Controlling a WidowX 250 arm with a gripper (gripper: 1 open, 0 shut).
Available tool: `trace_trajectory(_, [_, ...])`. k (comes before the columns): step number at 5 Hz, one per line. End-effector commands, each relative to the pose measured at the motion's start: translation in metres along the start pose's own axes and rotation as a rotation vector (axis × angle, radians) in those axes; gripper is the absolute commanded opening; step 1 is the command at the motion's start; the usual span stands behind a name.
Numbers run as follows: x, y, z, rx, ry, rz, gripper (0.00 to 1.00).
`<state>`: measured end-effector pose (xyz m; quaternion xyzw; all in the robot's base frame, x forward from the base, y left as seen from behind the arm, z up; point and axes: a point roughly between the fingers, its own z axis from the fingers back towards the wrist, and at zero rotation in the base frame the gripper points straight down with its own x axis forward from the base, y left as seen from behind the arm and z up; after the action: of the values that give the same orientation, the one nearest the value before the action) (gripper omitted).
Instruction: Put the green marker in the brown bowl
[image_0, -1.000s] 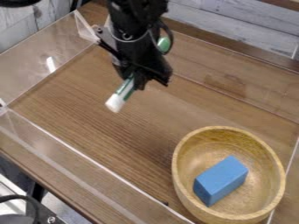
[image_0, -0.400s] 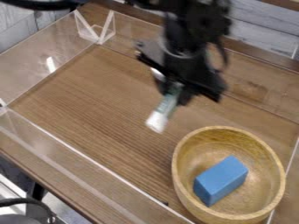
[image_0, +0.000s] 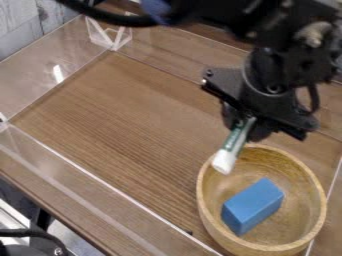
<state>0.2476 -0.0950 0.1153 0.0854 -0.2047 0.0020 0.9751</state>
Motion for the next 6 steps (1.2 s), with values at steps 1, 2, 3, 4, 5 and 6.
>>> trace_trajectory(1, [0.009, -0.008, 0.010, -0.020, -0.056, 0.047, 0.00])
trace_trajectory(2, [0.003, -0.010, 0.011, -0.029, -0.055, 0.080, 0.00])
trace_trajectory(3, [-0.001, -0.011, 0.015, -0.041, -0.064, 0.109, 0.00])
trace_trajectory(4, [-0.005, -0.013, 0.017, -0.050, -0.061, 0.132, 0.00])
trace_trajectory(5, [-0.008, -0.017, 0.018, -0.059, -0.055, 0.152, 0.00])
trace_trajectory(6, [-0.011, -0.021, 0.017, -0.068, -0.047, 0.178, 0.00])
